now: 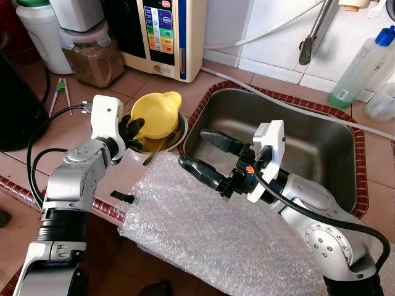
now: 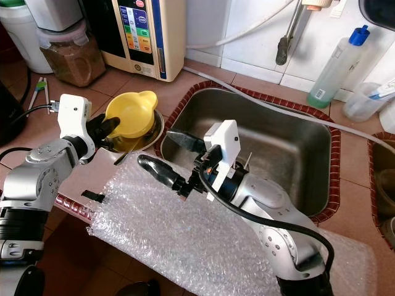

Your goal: Kitchen organization

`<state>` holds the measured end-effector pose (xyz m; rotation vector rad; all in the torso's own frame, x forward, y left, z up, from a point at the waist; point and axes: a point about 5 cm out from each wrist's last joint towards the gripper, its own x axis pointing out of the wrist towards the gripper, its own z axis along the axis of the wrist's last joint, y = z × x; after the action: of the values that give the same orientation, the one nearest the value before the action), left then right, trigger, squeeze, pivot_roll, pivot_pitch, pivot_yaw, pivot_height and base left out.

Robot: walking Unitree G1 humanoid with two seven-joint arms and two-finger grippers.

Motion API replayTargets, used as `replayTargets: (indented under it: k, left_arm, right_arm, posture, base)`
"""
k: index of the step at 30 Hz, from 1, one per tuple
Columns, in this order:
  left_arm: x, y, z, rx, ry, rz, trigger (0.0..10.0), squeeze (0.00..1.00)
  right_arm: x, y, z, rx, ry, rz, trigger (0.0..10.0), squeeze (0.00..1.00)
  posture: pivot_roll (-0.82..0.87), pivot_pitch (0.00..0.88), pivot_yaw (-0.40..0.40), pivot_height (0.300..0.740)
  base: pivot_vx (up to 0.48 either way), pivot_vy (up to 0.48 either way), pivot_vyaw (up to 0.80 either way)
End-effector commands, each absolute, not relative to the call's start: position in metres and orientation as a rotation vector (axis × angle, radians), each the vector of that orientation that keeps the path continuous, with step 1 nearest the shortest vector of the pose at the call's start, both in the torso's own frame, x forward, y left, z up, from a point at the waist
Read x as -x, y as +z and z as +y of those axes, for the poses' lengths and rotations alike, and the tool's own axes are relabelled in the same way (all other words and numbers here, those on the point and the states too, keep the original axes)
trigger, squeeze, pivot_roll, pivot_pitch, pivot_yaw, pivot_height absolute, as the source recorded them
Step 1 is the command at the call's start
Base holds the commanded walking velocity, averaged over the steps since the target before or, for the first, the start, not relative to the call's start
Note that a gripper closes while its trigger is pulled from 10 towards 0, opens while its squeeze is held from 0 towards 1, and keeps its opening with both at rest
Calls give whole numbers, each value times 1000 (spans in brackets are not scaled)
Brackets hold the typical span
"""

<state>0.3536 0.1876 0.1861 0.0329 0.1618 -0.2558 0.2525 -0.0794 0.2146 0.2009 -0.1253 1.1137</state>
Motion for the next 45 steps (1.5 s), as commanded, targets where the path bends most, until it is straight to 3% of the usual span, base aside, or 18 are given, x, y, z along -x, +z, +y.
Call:
replayTargets:
  k: [1,15,24,34,45]
  left_arm:
    - [-351,188,188,-59,-261,137,0,0]
    - [-341,194,182,-86,-247,9,0,0]
    - [-339,217,176,-112,-217,-207,0,0]
    - [-324,214,126,-235,-404,-340,0,0]
    - [-312,231,102,-209,-421,-528,0,0]
  right_arm:
    - [-251,214,-77,-212,1132,-118,10000,0]
    - [-256,208,-73,-244,1100,-101,10000,0]
    - [-261,208,-74,-289,1083,-103,10000,0]
    - [-301,224,-90,-458,746,-189,10000,0]
    - [-316,216,-90,-543,622,-103,10000,0]
  posture:
    - [19,145,-10,740]
    - [38,146,-16,740]
    - [45,134,-14,740]
    - [50,134,-16,740]
    - [44,136,-13,740]
  base:
    - [0,0,0]
    - [0,0,0]
    - [0,0,0]
    - [0,0,0]
    - [0,0,0]
